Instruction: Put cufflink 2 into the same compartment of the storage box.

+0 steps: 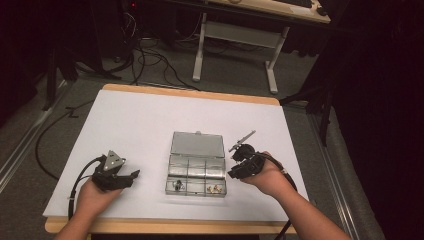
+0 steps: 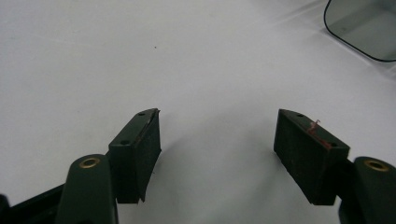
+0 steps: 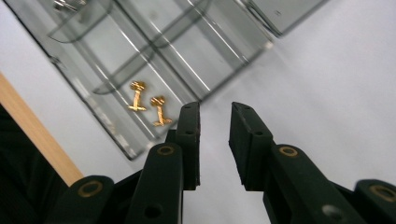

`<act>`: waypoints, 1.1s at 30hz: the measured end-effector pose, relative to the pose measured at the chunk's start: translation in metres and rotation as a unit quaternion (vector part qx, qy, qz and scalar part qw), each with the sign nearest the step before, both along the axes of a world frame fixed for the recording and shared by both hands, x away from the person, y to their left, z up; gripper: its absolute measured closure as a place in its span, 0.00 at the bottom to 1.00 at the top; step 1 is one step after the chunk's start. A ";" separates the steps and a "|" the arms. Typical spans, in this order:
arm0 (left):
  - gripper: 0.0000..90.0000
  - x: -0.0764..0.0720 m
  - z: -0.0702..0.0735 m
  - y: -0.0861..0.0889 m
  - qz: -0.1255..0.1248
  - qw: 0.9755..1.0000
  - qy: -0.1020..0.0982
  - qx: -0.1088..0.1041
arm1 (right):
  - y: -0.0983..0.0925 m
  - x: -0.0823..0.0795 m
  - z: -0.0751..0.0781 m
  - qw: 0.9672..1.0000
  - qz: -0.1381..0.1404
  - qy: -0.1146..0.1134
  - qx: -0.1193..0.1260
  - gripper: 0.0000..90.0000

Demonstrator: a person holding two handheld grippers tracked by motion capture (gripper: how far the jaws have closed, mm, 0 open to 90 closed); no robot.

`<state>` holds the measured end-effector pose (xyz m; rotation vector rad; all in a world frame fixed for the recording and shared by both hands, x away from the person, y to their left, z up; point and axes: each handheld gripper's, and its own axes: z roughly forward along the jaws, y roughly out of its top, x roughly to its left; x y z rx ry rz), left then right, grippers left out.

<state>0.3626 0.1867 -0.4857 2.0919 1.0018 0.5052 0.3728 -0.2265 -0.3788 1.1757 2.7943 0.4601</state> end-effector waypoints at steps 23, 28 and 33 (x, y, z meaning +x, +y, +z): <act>0.36 -0.001 0.000 0.000 -0.004 1.000 -0.004 -0.002 | -0.070 -0.015 -0.045 0.992 -0.088 -0.084 0.024 0.55; 0.36 -0.001 0.000 0.001 -0.004 1.000 -0.006 -0.004 | -0.084 -0.025 -0.065 0.984 -0.117 -0.119 0.070 0.54; 0.35 -0.002 0.000 0.001 -0.005 1.000 -0.008 -0.006 | -0.103 -0.038 -0.084 0.960 -0.172 -0.181 0.126 0.52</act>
